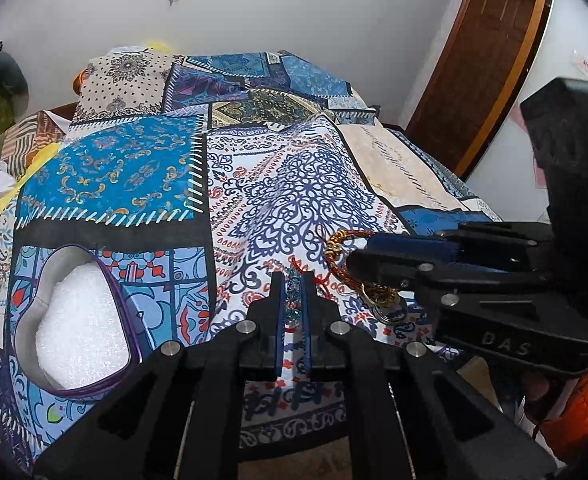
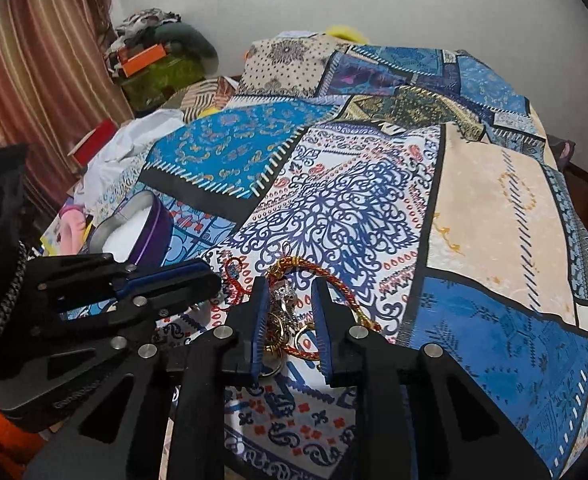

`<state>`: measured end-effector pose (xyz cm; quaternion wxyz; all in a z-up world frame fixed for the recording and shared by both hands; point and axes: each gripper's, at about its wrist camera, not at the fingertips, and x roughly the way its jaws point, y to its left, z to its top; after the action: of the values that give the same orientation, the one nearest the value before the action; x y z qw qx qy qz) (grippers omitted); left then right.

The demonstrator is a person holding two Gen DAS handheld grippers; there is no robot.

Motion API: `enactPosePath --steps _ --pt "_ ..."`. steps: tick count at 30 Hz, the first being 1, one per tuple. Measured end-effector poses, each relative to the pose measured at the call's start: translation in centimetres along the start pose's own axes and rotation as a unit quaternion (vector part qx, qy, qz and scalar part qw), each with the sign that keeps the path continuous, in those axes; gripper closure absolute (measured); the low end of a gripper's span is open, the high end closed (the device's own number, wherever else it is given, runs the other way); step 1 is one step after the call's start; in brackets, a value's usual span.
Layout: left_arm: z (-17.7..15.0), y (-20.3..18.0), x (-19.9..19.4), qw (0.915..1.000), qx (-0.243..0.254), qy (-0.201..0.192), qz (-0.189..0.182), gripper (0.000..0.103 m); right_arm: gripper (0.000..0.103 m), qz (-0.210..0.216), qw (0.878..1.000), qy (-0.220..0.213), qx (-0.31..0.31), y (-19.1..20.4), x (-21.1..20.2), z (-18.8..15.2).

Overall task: Organize jewelry
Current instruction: 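Grasp the red-string earring with the left tool while the right tool grasps a silver ring, then carry both held pieces to the white heart-shaped box and lower them inside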

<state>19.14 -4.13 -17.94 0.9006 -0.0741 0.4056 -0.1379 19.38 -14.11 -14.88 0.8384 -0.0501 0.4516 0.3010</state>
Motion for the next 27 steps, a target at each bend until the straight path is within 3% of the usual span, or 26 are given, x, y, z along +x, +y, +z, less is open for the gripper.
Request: enactPosePath --steps 8,27 --pt "0.0 0.6 -0.1 0.9999 -0.013 -0.001 -0.005 0.097 0.09 0.004 1.0 0.008 0.002 0.0 0.6 -0.1" --pt "1.7 -0.9 -7.8 0.9968 0.005 -0.079 0.008 0.097 0.09 -0.01 0.996 -0.081 0.038 0.9 -6.6 0.1"
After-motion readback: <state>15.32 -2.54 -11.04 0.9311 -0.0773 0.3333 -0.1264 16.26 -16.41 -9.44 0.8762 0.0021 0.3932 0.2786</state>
